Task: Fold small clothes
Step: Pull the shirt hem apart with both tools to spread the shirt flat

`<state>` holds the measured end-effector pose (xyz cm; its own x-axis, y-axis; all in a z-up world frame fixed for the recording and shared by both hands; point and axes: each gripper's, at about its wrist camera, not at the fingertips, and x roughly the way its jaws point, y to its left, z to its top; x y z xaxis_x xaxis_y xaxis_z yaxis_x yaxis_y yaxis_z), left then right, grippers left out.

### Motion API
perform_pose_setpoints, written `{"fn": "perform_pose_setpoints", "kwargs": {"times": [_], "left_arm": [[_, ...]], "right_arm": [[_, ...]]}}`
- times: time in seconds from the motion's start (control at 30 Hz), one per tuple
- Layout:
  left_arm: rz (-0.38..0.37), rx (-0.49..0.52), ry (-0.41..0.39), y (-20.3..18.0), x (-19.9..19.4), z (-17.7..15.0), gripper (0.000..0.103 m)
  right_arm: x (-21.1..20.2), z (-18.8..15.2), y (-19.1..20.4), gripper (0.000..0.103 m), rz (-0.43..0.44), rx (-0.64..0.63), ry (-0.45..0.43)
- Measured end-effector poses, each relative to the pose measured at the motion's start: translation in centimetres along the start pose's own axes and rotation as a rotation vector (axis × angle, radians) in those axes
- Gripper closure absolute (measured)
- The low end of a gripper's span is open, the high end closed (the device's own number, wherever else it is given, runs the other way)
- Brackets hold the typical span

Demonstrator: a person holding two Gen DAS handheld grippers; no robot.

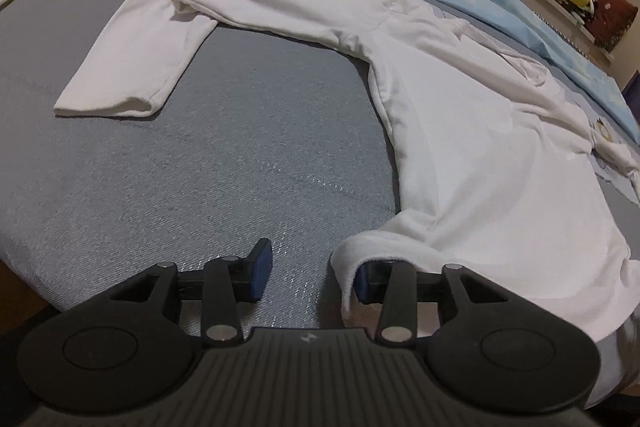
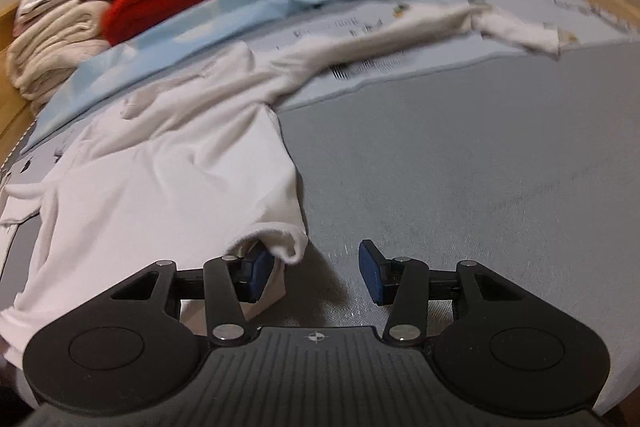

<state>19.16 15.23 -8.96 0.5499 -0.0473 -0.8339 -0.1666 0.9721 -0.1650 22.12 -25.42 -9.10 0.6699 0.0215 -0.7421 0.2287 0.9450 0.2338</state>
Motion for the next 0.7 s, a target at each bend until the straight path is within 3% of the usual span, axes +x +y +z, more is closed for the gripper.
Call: {"fn": "perform_pose_setpoints", "kwargs": {"times": [0.03, 0.1, 0.17, 0.2, 0.23, 0.27, 0.33, 0.47, 0.6, 0.67, 0.7], "left_arm": [[-0.002, 0.016, 0.001, -0.3, 0.1, -0.1, 0.046], [-0.002, 0.071, 0.003, -1.1, 0.3, -0.3, 0.042], [-0.024, 0.136, 0.014, -1.9, 0.1, -0.8, 0.044], [-0.053, 0.162, 0.02, -2.1, -0.2, -1.2, 0.064], [-0.081, 0.192, 0.026, -2.3, -0.7, -1.6, 0.092], [-0.083, 0.218, 0.029, -2.4, -1.1, -2.0, 0.096], [-0.06, 0.254, 0.018, -2.1, -1.8, -2.9, 0.097], [-0.096, 0.217, 0.012, -0.7, -2.8, -3.3, 0.097], [-0.137, 0.159, 0.02, 0.0, -2.7, -2.8, 0.096], [-0.154, 0.114, 0.03, 0.2, -2.4, -2.2, 0.096], [-0.166, 0.081, 0.036, 0.4, -2.2, -1.7, 0.096]], "right_arm": [[0.6, 0.0, -0.1, 0.064, 0.008, 0.013, 0.028], [1.5, -0.2, 0.1, 0.103, 0.031, 0.019, 0.081], [1.0, -0.3, 0.9, 0.103, 0.002, -0.041, 0.052], [0.5, -0.3, 1.3, 0.103, -0.013, -0.071, 0.019], [-0.4, -0.2, 1.4, 0.103, -0.016, -0.076, -0.019], [-1.5, -0.1, 1.2, 0.103, -0.016, -0.065, -0.053], [-3.2, 0.0, 0.5, 0.103, -0.045, -0.046, -0.09], [-4.6, -0.7, -1.8, 0.103, -0.108, -0.007, -0.071], [-4.6, -1.3, -3.3, 0.1, -0.04, 0.054, 0.003], [-4.6, -1.7, -3.2, 0.089, -0.027, 0.039, 0.017], [-4.6, -2.1, -3.0, 0.074, -0.033, 0.013, 0.021]]}}
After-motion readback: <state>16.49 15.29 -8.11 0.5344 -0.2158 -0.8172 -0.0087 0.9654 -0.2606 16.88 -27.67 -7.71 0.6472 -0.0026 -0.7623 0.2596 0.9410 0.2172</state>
